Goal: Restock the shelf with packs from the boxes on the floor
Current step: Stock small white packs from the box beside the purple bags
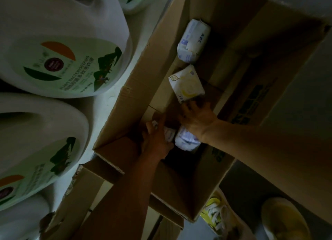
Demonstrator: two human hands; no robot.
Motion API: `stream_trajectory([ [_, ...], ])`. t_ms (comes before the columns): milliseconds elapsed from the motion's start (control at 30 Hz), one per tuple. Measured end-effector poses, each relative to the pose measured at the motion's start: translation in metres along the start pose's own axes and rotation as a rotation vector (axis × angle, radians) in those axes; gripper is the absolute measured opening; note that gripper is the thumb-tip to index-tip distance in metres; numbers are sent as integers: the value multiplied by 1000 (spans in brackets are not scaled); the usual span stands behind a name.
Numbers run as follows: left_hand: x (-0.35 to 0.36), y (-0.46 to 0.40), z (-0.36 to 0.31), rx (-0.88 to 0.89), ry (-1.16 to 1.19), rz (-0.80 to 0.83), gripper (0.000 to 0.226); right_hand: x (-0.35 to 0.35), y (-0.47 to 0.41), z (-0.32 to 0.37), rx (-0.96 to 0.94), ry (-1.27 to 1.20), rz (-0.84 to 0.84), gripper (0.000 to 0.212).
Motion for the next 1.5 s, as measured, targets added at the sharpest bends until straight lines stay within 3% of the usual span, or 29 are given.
stream_trajectory([
  [33,-1,-1,1,3,45,-18,95,6,2,5,-124,-61,165,77],
  [67,-2,-3,3,-2,92,-31,93,10,7,9,-201,-97,286,82],
  [200,-6,-7,9,-39,224,-67,88,15,7,11,-213,-300,360,101],
  [367,-19,-5,12,-83,355,-156,84,6,0,1,-163,-489,422,80],
  [533,-29,-12,10,-184,430,-202,85,0,-20,-19,-42,-781,322,77],
  [600,-27,-10,6,-216,497,-250,80,0,-20,-19,-100,-715,300,84],
  [700,-17,-8,5,-257,553,-305,77,15,-8,-7,-219,-395,310,95],
  [800,-11,-11,3,-263,612,-336,77,19,-2,1,-192,-213,207,80],
  [933,-17,-6,4,-266,618,-357,77,2,-4,1,-216,-185,136,60],
  [1067,-35,13,0,-321,657,-390,82,-15,5,-18,-159,-236,174,77],
  [1200,-65,47,-7,-321,775,-492,73,-52,28,-54,-57,-367,207,90],
  [1300,-86,79,-22,-308,931,-527,65,-82,47,-78,26,-477,213,84],
  [1433,-111,127,-55,-328,1261,-462,75,-124,79,-109,123,-881,346,70],
  [1500,-120,150,-68,-300,1438,-421,69,-145,102,-125,130,-1033,405,63],
])
Point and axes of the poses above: each hand's wrist, its own y-axis away from the middle knuckle, its own x-axis out of the palm, z = x × y, the point moved 4 cm from there along -y, towards the middle knuckle, and after that the axes turned 13 degrees about x, right-handed, at the moved point
